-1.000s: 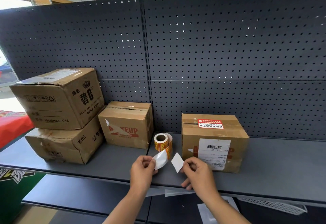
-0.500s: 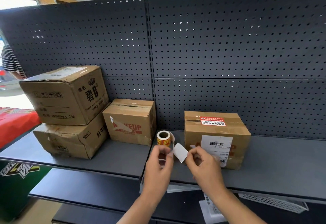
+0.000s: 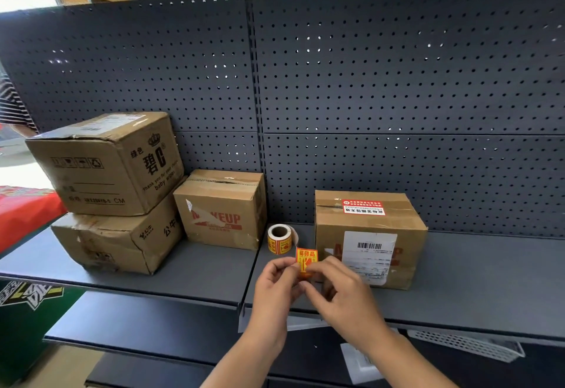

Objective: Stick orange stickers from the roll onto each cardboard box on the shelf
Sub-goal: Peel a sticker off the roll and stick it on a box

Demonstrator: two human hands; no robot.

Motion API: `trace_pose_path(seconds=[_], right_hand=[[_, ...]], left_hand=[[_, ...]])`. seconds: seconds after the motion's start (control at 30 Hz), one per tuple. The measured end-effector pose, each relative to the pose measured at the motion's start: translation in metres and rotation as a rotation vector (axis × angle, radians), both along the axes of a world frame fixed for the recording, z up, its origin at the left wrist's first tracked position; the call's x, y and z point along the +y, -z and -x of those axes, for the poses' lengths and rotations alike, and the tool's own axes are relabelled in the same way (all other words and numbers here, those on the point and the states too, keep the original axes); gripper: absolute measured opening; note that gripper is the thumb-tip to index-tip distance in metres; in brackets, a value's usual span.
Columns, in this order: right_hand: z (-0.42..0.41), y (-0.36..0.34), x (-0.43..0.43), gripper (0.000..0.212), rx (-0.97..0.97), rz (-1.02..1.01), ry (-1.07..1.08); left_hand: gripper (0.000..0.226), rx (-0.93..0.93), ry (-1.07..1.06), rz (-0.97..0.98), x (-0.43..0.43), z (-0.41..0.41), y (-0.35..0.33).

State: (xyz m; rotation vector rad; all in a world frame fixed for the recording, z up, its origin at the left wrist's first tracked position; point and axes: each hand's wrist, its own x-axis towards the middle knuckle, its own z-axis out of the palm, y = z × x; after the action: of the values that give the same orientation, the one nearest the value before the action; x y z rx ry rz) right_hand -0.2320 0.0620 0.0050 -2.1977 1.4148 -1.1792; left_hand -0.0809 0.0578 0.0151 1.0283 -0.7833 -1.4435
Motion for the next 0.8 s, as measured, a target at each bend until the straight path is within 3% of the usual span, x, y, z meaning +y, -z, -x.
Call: trace_pose_path(seconds=[0.17,0.33,0.47,0.7,0.8], right_hand=[[0.012,-0.008,0.000,0.006,-0.413,-0.186,0.092],[0.017,-0.023,-0.003,0.009,-0.781,-0.465,0.101],[0.022,-0.027,0.003,0.008,-0.831,-0.460,0.068],[0.040,-0.025,0.012,0.005,-0.679,-0.283,0.097],[0.050,-0.030,0.015,0.005,-0.674,-0.200,0.089]], left_hand=[[0.020,0.001,-0.003,-0.020,-0.002,0.000,0.001],[0.015,0.058,0.037,0.002,0.002,0.006,-0.005],[0.008,0.069,0.065,0.015,0.003,0.012,-0.007],[0.015,0.010,0.136,0.028,0.005,0.026,-0.004],[0.014,-0.045,0.066,0.031,0.004,0.035,-0.003]])
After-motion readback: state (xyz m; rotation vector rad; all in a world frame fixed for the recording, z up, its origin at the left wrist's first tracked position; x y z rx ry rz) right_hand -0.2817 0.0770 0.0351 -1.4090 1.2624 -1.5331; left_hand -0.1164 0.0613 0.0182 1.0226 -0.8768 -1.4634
